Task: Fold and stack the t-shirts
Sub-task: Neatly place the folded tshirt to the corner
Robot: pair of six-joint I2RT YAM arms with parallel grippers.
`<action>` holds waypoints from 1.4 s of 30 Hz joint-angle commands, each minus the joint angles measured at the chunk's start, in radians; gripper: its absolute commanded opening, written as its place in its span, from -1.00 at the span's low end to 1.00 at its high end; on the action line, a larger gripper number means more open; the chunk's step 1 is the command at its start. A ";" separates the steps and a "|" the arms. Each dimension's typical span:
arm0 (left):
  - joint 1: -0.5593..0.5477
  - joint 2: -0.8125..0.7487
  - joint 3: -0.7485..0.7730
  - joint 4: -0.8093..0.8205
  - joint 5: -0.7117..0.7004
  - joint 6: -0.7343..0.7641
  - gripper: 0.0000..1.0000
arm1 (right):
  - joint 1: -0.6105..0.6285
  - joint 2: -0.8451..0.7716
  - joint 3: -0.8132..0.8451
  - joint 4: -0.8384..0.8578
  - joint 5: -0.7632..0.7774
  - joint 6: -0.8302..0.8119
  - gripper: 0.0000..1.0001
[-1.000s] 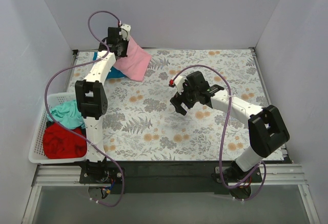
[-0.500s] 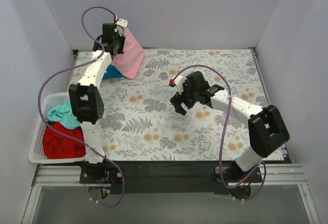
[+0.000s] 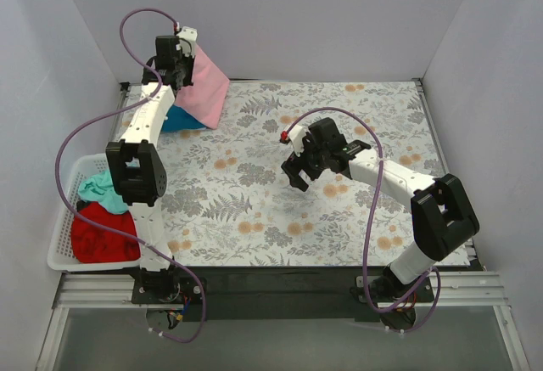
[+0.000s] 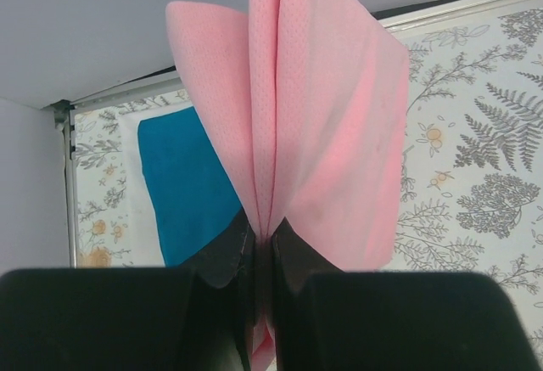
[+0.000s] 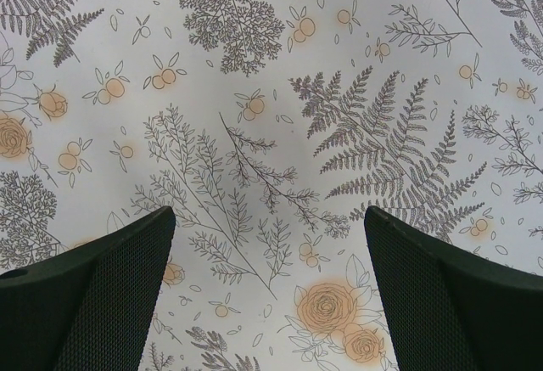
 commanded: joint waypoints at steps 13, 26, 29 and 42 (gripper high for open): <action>0.135 0.076 0.025 0.092 0.023 0.038 -1.00 | 0.000 0.032 0.045 -0.005 -0.031 0.012 0.97; 0.212 0.185 0.057 0.158 0.034 0.056 -1.00 | 0.000 0.083 0.085 -0.039 -0.028 0.010 0.97; 0.221 0.201 0.060 0.161 0.047 0.075 -1.00 | -0.002 0.094 0.093 -0.045 -0.030 0.010 0.97; 0.243 0.293 0.120 0.181 -0.124 0.133 0.04 | -0.016 0.082 0.106 -0.076 -0.007 -0.022 0.96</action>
